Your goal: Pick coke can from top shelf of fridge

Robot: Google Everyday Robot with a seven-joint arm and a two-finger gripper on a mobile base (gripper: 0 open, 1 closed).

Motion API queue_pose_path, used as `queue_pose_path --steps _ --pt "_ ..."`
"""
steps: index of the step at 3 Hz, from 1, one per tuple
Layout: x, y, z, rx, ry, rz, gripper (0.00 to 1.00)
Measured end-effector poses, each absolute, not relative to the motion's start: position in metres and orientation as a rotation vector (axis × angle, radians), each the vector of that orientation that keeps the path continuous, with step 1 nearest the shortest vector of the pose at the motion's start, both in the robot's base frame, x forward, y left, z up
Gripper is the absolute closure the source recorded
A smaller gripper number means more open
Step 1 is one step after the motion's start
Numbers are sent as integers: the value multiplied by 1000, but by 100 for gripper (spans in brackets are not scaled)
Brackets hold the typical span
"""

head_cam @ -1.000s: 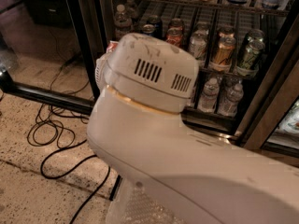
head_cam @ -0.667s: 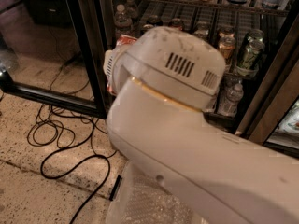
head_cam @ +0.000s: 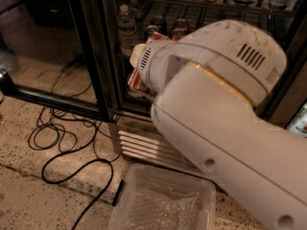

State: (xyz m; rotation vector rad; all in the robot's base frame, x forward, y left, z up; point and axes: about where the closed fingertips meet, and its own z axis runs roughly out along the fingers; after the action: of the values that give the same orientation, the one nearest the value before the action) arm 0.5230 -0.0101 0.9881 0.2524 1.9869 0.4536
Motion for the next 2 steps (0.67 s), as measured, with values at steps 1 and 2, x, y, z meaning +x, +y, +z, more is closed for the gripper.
queue_pose_path --steps 1,2 --pt "530 -34 983 307 1993 460 100" --pt "534 -59 971 387 2020 468 100"
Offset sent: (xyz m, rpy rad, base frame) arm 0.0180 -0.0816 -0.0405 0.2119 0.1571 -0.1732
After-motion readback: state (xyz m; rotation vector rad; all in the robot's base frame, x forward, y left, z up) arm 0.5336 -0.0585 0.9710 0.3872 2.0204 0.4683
